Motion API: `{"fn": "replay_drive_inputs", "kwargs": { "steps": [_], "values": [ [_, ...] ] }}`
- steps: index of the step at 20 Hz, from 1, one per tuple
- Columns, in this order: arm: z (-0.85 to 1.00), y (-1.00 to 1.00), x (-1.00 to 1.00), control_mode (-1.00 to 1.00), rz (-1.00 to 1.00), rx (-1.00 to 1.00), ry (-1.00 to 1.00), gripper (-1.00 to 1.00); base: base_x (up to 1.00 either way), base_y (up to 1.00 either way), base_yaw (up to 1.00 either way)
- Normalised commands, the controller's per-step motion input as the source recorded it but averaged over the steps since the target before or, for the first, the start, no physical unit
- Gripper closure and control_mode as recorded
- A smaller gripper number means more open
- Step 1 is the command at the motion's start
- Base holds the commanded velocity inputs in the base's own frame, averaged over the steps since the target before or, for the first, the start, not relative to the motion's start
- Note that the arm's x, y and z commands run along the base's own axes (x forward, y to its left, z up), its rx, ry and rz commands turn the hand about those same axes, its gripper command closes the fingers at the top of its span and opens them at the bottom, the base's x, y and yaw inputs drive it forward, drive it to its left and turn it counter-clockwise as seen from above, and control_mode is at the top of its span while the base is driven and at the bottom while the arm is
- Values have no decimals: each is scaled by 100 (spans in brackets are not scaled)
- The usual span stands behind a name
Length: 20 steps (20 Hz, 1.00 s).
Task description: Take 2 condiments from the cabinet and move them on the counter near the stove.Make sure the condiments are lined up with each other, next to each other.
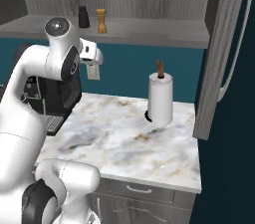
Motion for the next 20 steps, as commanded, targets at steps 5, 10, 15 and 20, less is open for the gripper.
{"fn": "replay_drive_inputs", "kwargs": {
  "steps": [5,10,15,20],
  "values": [
    [44,46,39,-100,0,0,-21,-100,0,0,0],
    [44,29,31,-100,0,0,-2,-100,0,0,0],
    [40,6,22,-100,-2,-3,0,-100,0,0,0],
    [19,0,28,-100,-5,-2,0,-100,0,0,0]
  ]
}}
